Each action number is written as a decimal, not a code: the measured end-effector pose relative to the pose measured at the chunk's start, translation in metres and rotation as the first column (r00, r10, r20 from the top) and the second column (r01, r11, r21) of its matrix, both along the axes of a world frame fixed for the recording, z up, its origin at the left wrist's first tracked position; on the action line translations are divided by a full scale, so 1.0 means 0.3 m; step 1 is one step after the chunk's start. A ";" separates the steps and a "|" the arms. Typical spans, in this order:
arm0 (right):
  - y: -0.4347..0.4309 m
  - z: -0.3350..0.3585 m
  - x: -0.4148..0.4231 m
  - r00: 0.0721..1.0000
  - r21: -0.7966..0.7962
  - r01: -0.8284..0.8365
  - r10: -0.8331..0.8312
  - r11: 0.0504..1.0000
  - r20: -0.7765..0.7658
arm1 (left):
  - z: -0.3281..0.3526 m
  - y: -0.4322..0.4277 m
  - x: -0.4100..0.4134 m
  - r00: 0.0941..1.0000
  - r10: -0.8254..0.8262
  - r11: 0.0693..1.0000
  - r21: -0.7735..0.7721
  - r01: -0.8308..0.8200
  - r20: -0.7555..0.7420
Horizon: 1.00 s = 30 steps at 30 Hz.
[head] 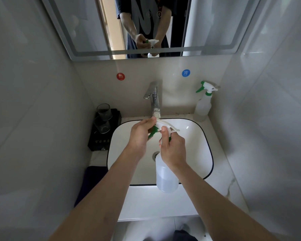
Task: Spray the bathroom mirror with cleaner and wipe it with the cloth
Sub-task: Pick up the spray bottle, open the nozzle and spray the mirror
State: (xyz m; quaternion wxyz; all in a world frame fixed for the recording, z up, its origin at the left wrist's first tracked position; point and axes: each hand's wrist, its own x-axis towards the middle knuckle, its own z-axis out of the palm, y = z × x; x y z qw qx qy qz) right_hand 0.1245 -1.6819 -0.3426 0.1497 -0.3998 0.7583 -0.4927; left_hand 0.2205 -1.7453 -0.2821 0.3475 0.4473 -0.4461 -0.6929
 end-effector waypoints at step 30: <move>-0.019 0.085 -0.117 0.900 -0.008 -0.282 0.267 0.959 0.344 | -0.292 0.166 -0.069 0.841 -0.330 0.918 -0.062 0.392 0.429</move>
